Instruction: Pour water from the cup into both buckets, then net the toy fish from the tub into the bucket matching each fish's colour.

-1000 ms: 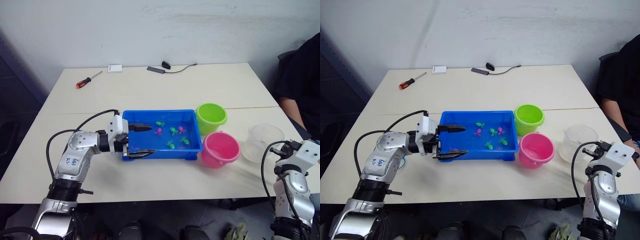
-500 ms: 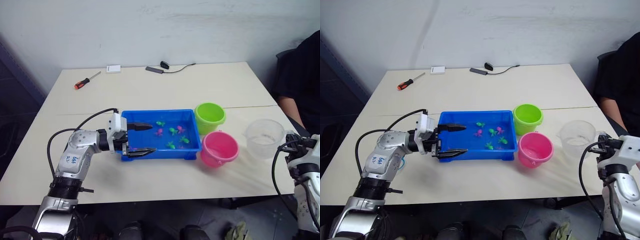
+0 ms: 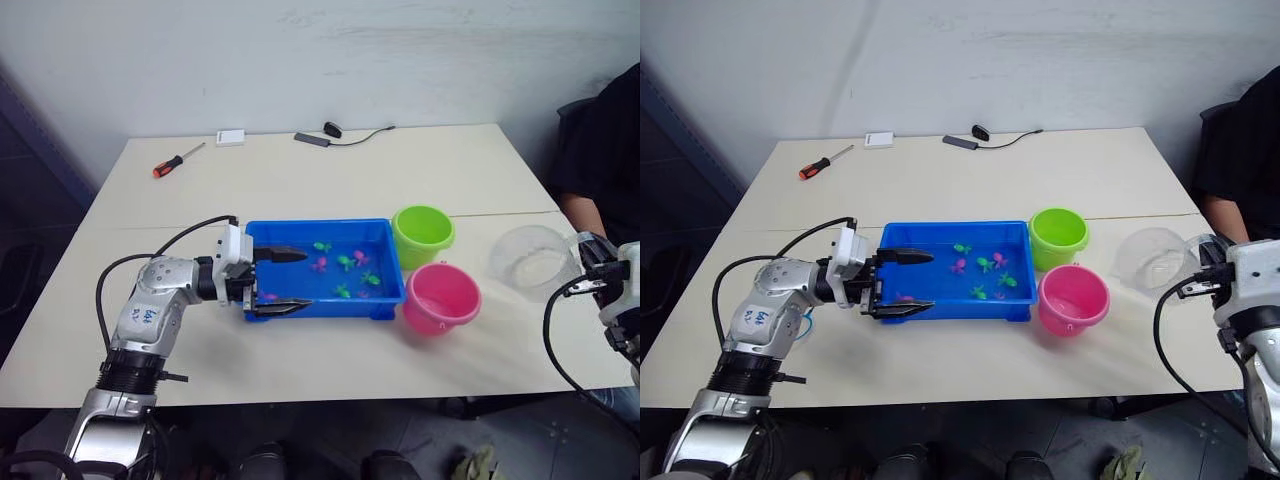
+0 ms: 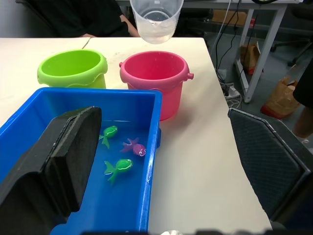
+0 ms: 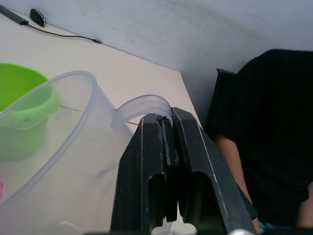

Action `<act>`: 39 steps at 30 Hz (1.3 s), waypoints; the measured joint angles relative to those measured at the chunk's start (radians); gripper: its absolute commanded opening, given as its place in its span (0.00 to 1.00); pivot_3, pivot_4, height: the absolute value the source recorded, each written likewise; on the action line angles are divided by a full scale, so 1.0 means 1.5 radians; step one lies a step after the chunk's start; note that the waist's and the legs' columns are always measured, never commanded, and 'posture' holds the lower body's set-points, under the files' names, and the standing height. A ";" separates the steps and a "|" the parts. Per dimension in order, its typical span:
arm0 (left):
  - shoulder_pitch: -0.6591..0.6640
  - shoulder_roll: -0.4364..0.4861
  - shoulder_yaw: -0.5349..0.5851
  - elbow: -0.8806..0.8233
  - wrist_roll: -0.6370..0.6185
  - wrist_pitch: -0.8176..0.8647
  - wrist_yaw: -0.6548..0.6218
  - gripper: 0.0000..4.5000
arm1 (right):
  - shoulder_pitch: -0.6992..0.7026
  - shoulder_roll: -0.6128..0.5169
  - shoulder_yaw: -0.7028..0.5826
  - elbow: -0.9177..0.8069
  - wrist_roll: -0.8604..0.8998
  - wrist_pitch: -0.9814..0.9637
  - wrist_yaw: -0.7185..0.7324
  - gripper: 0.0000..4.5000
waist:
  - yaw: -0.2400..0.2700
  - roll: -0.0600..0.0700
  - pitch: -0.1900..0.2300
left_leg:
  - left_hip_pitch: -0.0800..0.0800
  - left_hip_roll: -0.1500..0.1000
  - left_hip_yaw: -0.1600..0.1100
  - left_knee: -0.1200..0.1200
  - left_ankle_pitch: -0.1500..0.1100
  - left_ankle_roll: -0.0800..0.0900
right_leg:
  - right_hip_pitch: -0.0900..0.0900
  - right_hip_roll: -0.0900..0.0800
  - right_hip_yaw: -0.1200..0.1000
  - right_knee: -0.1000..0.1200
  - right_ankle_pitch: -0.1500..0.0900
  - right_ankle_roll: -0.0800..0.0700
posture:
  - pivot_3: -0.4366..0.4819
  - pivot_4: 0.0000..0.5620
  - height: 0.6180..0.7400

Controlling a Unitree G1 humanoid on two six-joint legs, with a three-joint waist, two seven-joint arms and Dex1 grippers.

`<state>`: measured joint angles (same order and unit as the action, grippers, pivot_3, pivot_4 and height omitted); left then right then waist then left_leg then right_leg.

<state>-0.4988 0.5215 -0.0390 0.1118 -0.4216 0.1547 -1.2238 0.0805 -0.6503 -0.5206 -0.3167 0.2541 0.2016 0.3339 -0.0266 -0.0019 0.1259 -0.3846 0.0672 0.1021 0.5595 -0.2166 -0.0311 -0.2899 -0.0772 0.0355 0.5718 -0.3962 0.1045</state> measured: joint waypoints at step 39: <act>-0.001 -0.004 -0.007 0.014 0.006 -0.017 -0.005 1.00 | 0.003 -0.002 0.079 -0.002 -0.212 -0.148 0.009 0.00 | 0.001 -0.001 0.001 | 0.000 0.000 0.000 0.001 0.000 0.000 | 0.000 0.000 0.000 0.001 0.000 0.000 | 0.48 0.27 0.94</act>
<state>-0.4996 0.5157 -0.0502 0.1335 -0.4130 0.1296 -1.2314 0.0846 -0.6531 -0.4017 -0.3197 -0.0634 -0.0197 0.3469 -0.0257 -0.0033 0.1267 -0.3843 0.0665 0.1024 0.5607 -0.2163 -0.0315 -0.2898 -0.0767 0.0352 0.5738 -0.3961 0.1049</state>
